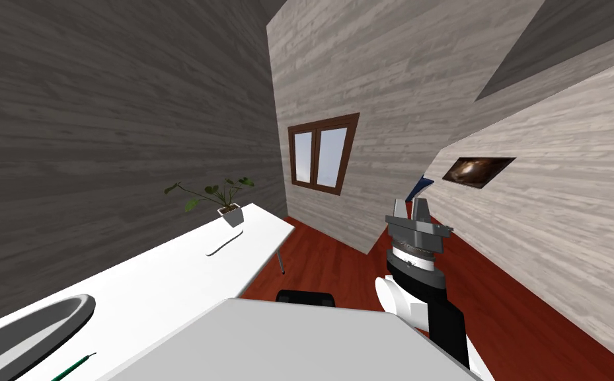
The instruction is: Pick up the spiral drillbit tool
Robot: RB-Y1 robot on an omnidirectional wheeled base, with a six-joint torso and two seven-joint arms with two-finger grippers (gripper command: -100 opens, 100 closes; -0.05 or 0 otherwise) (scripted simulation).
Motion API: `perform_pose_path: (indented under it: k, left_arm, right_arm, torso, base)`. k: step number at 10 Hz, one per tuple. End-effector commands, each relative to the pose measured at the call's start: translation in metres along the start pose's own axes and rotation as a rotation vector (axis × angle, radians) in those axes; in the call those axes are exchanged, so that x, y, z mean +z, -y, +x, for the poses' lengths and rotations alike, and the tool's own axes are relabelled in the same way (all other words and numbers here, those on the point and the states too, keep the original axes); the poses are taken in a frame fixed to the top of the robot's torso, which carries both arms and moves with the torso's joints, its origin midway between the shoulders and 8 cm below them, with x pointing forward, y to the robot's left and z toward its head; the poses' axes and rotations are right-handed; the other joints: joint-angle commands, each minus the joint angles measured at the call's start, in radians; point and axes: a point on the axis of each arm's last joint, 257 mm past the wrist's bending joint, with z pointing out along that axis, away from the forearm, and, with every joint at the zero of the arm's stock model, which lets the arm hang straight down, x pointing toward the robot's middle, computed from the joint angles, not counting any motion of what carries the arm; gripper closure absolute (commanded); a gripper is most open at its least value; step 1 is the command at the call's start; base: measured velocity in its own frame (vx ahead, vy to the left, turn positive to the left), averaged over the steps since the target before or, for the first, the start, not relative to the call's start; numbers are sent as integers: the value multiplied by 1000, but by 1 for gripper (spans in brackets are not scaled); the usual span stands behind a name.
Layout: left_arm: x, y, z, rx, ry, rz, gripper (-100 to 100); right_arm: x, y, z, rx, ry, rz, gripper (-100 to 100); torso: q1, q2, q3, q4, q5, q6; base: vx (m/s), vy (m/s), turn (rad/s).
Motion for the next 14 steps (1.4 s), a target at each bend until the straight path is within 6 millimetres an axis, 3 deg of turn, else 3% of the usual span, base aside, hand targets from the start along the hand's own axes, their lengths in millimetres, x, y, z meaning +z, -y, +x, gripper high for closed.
perform_pose_path:
  k: [1,2,3,4,7,8,12,13,14]
  left_arm:
    - [0,2,-2,4,7,6,-100]
    - [0,3,-3,-25,13,9,-100]
    - [9,26,-12,41,5,37,-100]
    - [10,24,-5,38,-5,35,-100]
    - [9,26,-10,14,12,42,-100]
    - [17,48,-19,75,6,67,-100]
    - [17,47,-16,50,12,68,-100]
    - [22,67,-25,112,7,89,-100]
    - [23,63,-18,110,-4,84,-100]
  right_arm:
    - [0,0,0,0,0,0,0]
    - [0,0,0,0,0,0,0]
    - [0,0,0,0,0,0,0]
    - [0,0,0,0,0,0,0]
    - [0,0,0,0,0,0,0]
    - [0,0,0,0,0,0,0]
    - [0,0,0,0,0,0,0]
    - [0,0,0,0,0,0,0]
    - [0,0,0,0,0,0,0]
  torso:
    - [0,0,0,0,0,0]
    - [-1,1,1,0,0,0]
    - [-1,1,1,0,0,0]
    - [0,0,0,0,0,-1]
    - [0,1,1,0,1,-1]
    - [0,2,1,0,1,-1]
    - [2,1,1,1,3,1]
    - [3,1,1,1,3,1]
    - [4,-1,0,1,4,0]
  base:
    - [3,-1,-29]
    - [0,0,0]
    - [26,18,261]
    - [35,18,153]
    - [8,4,-9]
    - [18,13,261]
    - [16,6,31]
    - [31,24,274]
    - [35,17,164]
